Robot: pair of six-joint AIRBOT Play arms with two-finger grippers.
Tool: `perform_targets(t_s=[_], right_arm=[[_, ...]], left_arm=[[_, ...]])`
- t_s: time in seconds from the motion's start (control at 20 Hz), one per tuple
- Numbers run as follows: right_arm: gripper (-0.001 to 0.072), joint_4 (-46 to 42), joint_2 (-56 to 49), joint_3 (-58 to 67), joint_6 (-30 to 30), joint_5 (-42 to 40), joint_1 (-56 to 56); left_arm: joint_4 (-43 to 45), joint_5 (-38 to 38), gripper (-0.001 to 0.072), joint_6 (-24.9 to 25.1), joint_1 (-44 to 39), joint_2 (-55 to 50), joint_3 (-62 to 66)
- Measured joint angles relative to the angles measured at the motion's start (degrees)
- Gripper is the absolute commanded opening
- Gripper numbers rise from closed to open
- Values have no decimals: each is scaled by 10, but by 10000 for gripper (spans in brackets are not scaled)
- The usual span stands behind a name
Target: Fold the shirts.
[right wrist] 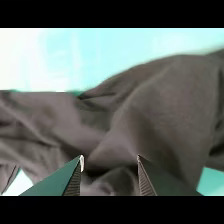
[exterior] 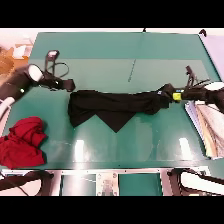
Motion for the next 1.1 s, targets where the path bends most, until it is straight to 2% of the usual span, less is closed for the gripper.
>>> perform_targets(t_s=[0.2, 0.35, 0.4, 0.45, 0.7, 0.75, 0.8, 0.85, 0.9, 0.95, 1.0, 1.1], right_arm=[[415, -32, 20, 3, -2, 85, -53], [418, -44, 54, -63, -12, 108, -70], [467, -44, 65, -90, -17, 108, -71], [546, -41, 75, -121, -24, 101, -70], [547, -8, 94, -222, -60, 23, -29], [547, -1, 94, -231, -63, -4, -12], [547, 8, 94, -236, -66, -30, 5], [546, 21, 92, -241, -69, -57, 24], [546, 33, 89, -244, -70, -83, 39], [544, 46, 87, -245, -72, -110, 52], [531, 57, 86, -246, -72, -133, 60], [241, 76, 84, -238, -74, -176, 72]], left_arm=[[0, -154, 650, 4, 64, -2, 15], [-36, -219, 650, 22, 87, 9, -57], [-54, -217, 650, 30, 92, 12, -91], [-75, -207, 651, 39, 96, 14, -123], [-193, -68, 649, 89, 102, 17, -229], [-225, -46, 605, 103, 103, 15, -237], [-255, -27, 359, 117, 103, 10, -243], [-273, -13, 181, 129, 102, 4, -248], [-292, -10, 117, 140, 104, -2, -251], [-311, -3, 97, 149, 104, -7, -253], [-321, -5, 32, 156, 103, -11, -255], [-338, -11, 31, 169, 104, -15, -254]])
